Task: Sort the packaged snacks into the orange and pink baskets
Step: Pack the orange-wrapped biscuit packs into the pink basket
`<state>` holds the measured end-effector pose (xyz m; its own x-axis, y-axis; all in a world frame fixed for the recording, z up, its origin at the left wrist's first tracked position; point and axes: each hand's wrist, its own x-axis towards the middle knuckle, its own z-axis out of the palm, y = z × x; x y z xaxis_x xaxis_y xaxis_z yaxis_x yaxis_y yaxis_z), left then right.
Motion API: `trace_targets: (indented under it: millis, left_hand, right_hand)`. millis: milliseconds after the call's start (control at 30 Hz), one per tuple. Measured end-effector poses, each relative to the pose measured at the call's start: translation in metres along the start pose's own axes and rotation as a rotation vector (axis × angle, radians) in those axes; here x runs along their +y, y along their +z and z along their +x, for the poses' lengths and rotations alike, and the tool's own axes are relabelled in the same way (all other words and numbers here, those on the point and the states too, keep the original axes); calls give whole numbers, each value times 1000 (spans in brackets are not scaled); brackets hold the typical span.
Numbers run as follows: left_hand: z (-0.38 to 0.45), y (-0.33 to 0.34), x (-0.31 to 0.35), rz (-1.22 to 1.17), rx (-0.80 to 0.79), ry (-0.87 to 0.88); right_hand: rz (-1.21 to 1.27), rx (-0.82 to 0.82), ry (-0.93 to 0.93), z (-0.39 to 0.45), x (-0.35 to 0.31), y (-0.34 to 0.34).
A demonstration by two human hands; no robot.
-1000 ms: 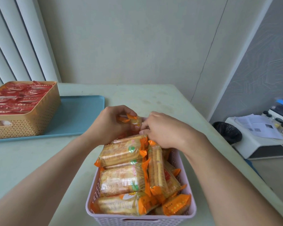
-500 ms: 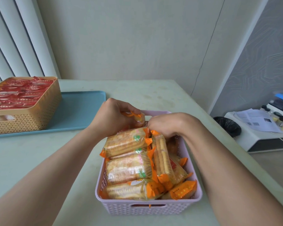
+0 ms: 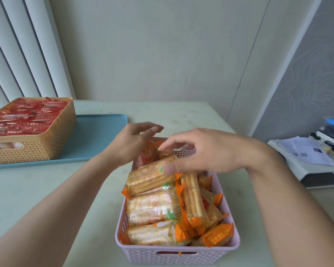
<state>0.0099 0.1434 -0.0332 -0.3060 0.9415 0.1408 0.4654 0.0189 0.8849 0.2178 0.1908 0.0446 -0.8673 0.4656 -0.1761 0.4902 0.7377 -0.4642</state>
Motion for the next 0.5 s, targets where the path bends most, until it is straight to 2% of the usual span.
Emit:
trace_targets:
  millis: [67,100,233,333,400,500]
  left_hand:
    - [0,5,-5,211,-126,14]
    - [1,6,-7,284,-132,31]
    - [0,5,-5,292,118,-3]
    - [0,3,-8,330,180,0]
    - [3,-2,-11,280,121,11]
    - [2,-13,-7,190,-131,3]
  right_hand:
    - [-176,-47,-28,0,-4,6]
    - [-214,-29,-39,2,-5,8]
    - [-76,45,-86,9,4,9]
    - [132,139,-126,13,16,3]
    - [319,251,-128,15,27,-4]
    - [465,385,11,14,42,-15]
